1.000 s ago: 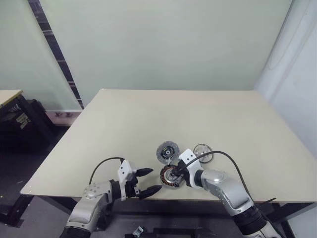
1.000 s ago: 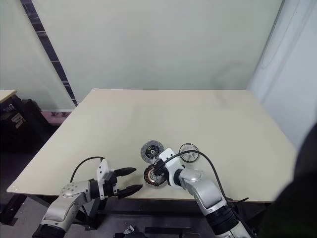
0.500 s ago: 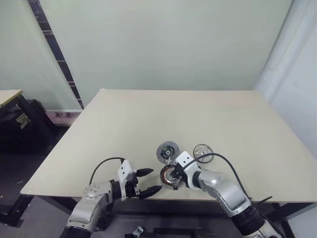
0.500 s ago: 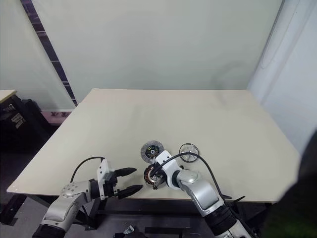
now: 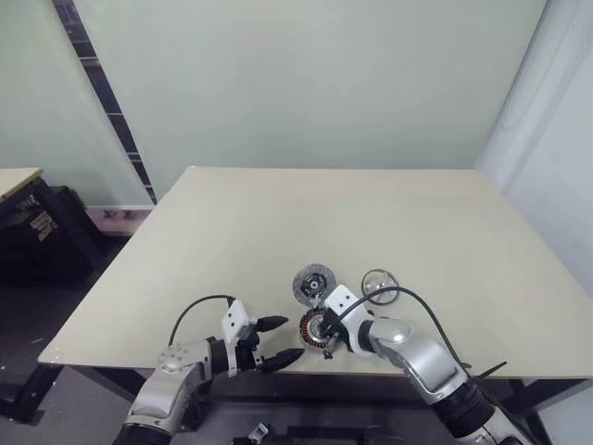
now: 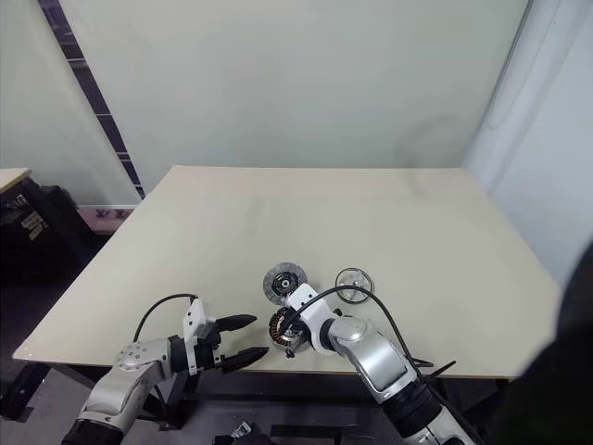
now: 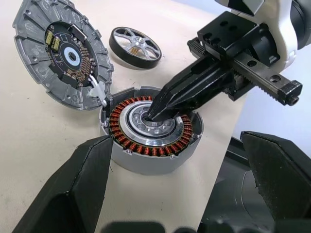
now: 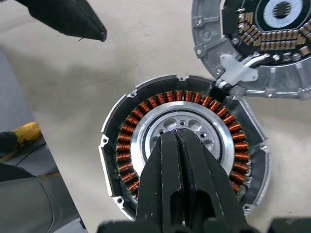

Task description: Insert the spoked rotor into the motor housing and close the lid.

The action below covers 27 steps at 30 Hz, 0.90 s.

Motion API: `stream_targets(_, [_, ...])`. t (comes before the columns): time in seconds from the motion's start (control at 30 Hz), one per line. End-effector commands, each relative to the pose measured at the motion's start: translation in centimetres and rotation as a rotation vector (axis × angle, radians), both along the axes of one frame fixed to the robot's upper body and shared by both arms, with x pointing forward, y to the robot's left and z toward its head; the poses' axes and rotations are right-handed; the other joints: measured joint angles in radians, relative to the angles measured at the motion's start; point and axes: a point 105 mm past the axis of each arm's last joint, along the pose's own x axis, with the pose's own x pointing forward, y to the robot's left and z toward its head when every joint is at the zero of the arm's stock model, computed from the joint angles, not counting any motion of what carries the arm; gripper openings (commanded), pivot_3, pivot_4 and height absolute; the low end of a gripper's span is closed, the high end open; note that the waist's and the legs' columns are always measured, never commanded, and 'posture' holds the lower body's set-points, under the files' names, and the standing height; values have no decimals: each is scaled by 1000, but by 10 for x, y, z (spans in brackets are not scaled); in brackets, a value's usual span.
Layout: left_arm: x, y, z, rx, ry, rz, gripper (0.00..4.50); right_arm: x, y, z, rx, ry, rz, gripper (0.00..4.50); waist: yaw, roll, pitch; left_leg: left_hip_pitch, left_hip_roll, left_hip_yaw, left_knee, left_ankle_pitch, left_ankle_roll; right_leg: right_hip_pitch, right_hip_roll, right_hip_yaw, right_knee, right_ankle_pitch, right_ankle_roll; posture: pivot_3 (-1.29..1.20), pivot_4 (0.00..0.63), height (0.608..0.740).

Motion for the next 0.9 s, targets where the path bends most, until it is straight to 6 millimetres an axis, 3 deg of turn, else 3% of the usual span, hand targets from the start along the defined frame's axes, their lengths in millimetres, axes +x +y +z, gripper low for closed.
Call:
stream_targets(0.03, [4, -1, 8, -7, -44, -7, 4500, 2, 5, 11, 11, -37, 25, 39, 0, 0, 0, 0, 0, 0, 0, 0, 0, 0, 0, 0, 0, 0, 0, 0, 0, 740])
stream_targets(0.27, [4, -2, 8, -9, -45, -6, 4500, -1, 7, 10, 8, -30, 38, 39, 0, 0, 0, 0, 0, 0, 0, 0, 0, 0, 0, 0, 0, 0, 0, 0, 0, 740])
stream_targets(0.67, [5, -2, 7, -9, -49, -7, 4500, 10, 4, 29, 69, -70, -8, 39, 0, 0, 0, 0, 0, 0, 0, 0, 0, 0, 0, 0, 0, 0, 0, 0, 0, 740])
stream_targets(0.9, [5, -1, 7, -9, -51, -6, 4500, 10, 7, 30, 81, -64, -6, 39, 0, 0, 0, 0, 0, 0, 0, 0, 0, 0, 0, 0, 0, 0, 0, 0, 0, 740])
